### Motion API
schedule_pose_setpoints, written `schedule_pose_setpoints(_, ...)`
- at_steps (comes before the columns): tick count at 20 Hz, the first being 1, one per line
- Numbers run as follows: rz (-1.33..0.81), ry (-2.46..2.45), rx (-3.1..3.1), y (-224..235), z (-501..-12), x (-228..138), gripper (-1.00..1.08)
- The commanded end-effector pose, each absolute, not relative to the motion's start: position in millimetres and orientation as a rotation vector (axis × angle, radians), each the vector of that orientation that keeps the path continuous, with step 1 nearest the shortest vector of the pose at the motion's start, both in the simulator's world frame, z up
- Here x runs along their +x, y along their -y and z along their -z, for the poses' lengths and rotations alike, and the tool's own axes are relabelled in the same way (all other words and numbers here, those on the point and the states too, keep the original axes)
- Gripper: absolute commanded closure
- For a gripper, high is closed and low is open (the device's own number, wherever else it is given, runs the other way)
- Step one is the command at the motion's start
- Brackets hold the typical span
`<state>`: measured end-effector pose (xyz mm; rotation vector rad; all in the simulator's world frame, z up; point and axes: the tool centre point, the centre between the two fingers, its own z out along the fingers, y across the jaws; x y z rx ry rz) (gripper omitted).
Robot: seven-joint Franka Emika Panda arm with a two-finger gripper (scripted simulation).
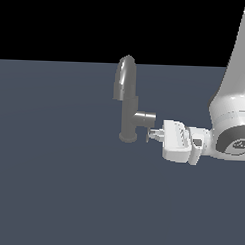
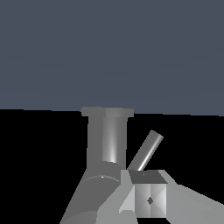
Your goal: Turn on the faucet by rotating a designated handle.
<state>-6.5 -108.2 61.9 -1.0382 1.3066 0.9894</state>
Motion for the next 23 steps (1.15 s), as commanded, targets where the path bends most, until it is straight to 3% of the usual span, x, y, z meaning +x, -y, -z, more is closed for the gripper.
schedule_pose_setpoints(1,-0.997,-1.311,-1.032,107,-58,-9,1.08)
schedule_pose_setpoints(23,-1.031,-1.316,-1.028,105,-33,41,1.08)
